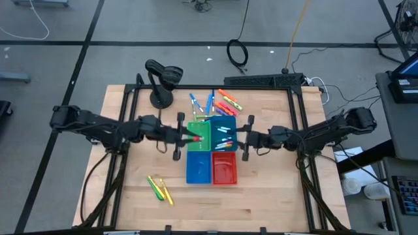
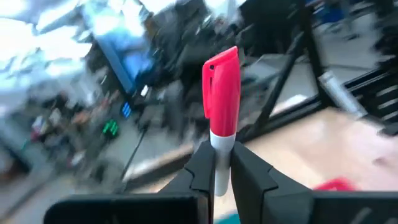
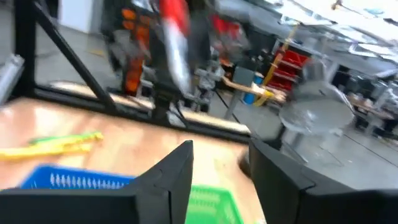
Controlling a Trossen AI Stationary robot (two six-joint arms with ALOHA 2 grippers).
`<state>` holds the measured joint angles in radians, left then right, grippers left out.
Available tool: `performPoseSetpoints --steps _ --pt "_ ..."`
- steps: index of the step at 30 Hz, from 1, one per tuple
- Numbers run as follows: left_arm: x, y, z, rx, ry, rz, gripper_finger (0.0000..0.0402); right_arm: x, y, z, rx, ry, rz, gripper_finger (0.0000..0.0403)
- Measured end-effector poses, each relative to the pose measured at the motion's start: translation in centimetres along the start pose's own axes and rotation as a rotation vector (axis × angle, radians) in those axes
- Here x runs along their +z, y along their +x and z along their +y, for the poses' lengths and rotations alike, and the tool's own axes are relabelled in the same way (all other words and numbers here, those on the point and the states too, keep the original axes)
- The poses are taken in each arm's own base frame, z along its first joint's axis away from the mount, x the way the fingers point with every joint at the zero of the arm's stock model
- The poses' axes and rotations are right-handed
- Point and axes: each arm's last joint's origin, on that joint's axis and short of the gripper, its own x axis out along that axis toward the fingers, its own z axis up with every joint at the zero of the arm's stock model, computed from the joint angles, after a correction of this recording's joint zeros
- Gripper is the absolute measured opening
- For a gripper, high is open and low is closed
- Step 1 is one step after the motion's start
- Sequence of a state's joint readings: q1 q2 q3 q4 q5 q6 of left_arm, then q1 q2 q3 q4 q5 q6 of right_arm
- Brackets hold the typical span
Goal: Pick & Place Markers
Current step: Put the red highlighter pen into the blue bin
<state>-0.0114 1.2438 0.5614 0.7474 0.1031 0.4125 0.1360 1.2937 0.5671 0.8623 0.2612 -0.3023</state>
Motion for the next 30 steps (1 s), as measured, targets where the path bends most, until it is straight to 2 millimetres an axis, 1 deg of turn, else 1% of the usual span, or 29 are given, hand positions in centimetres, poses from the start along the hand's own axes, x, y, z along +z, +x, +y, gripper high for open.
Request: performPoseSetpoints --steps 2,5,8,11,14,18,22,24,27,30 --pt "-0.7 -0.3 0.3 0.034 -0.030 0.030 0.0033 0.7 1.2 0.4 0.034 -0.008 0.001 0.0170" --pt "-0.8 -0.4 0.1 0.031 -0.041 0.032 0.0033 1.5 3.1 0.9 0.046 -0.017 0.003 0.0199" --pt "-0.8 -0.3 -0.1 0.012 -0.049 0.029 0.0033 1.9 5.0 1.4 0.046 -0.032 0.002 0.0229" --pt "-1.3 0.1 -0.6 -0.015 -0.037 0.048 0.0033 2.1 6.7 1.9 0.046 -0.056 0.001 0.0251" --pt "-2.0 0.6 -1.1 -0.040 -0.038 0.082 0.0033 2.5 7.7 2.1 0.049 -0.048 -0.013 0.0265" --pt "-2.8 1.5 -1.3 -0.060 -0.016 0.117 0.0033 2.4 8.2 2.4 0.098 -0.040 -0.024 0.0264" --pt "-2.1 2.7 -1.0 -0.076 -0.022 0.081 0.0033 2.1 8.3 2.6 0.107 -0.012 0.003 0.0255" --pt "-2.2 3.4 -1.1 -0.093 -0.030 0.090 0.0033 2.0 8.3 2.7 0.139 0.010 0.012 0.0250" --pt "-2.5 4.3 -1.5 -0.116 -0.026 0.112 0.0033 2.0 8.2 3.0 0.191 0.040 0.010 0.0239" --pt "-2.6 5.1 -1.8 -0.135 -0.020 0.116 0.0034 2.1 8.1 3.4 0.205 0.043 0.008 0.0220"
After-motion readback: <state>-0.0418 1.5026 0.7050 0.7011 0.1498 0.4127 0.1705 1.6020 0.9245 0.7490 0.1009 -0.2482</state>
